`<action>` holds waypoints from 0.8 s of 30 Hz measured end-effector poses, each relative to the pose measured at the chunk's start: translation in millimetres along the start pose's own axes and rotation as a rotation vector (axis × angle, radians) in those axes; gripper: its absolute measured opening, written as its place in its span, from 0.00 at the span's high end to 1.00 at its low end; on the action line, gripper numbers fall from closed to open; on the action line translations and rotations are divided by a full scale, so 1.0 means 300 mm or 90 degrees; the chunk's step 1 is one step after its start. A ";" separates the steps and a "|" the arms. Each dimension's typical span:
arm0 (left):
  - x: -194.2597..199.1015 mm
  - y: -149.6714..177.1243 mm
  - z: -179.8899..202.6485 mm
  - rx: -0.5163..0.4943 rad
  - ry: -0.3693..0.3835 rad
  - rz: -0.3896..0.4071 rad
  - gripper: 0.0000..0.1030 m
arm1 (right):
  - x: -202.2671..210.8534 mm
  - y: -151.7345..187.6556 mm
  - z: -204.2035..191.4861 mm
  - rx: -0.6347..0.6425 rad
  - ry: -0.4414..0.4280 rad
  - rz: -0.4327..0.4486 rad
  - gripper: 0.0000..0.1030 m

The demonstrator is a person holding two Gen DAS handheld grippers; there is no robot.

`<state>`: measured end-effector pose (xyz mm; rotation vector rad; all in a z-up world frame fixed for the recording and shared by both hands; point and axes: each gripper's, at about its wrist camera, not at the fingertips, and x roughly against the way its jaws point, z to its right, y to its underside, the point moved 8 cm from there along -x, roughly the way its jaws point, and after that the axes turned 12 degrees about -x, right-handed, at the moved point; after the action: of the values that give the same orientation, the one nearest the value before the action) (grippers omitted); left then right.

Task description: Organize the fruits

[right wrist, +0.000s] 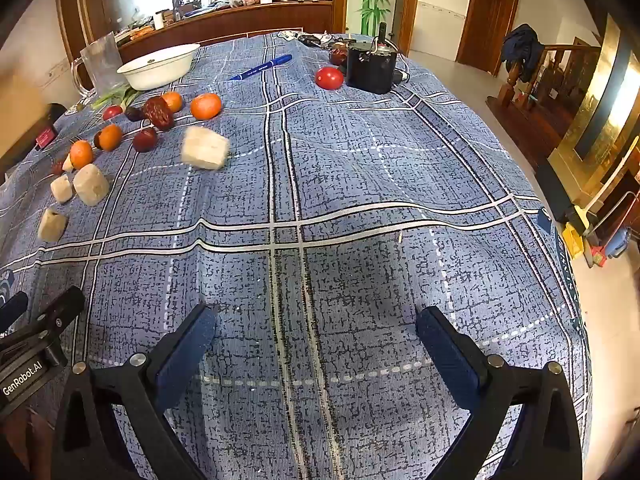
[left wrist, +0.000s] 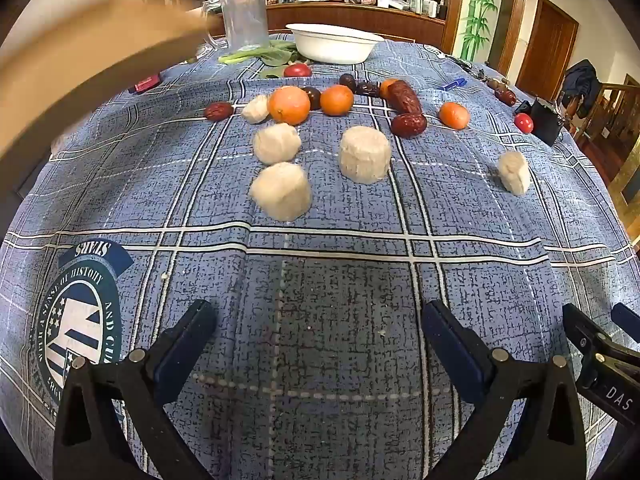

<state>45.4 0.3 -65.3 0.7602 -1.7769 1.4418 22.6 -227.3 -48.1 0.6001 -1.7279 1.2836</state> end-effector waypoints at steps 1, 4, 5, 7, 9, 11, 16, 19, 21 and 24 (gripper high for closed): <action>-0.001 0.001 0.000 0.001 0.002 -0.004 0.00 | 0.000 0.000 0.000 -0.001 -0.003 0.001 0.01; 0.000 0.000 0.000 0.001 0.002 -0.003 0.00 | -0.001 0.000 0.000 0.000 0.000 -0.001 0.01; 0.001 0.000 0.000 0.001 0.002 -0.003 0.00 | -0.001 0.000 0.000 0.000 -0.001 0.000 0.01; 0.000 0.001 0.000 0.001 0.002 -0.002 0.00 | -0.001 0.000 0.000 0.000 0.000 -0.001 0.01; 0.000 0.002 0.000 0.001 0.002 -0.002 0.00 | -0.002 0.000 0.000 0.000 -0.001 0.000 0.01; 0.001 0.002 0.000 0.001 0.002 -0.002 0.00 | -0.002 0.001 0.000 0.000 -0.001 -0.001 0.01; -0.001 0.001 0.000 0.001 0.002 -0.003 0.00 | -0.003 0.001 0.000 -0.001 0.000 0.000 0.01; -0.001 0.001 0.000 0.001 0.002 -0.003 0.00 | -0.006 -0.002 -0.001 -0.005 0.004 0.004 0.01; -0.001 0.000 -0.001 0.004 0.000 -0.001 0.00 | -0.006 -0.001 0.003 -0.006 0.004 0.004 0.01; -0.009 -0.002 -0.002 0.018 -0.009 0.001 0.00 | -0.014 -0.005 0.004 -0.006 0.003 0.003 0.01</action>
<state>47.5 0.8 -67.0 0.7866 -1.7714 1.4691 25.3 -229.5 -51.1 0.5872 -1.7319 1.2788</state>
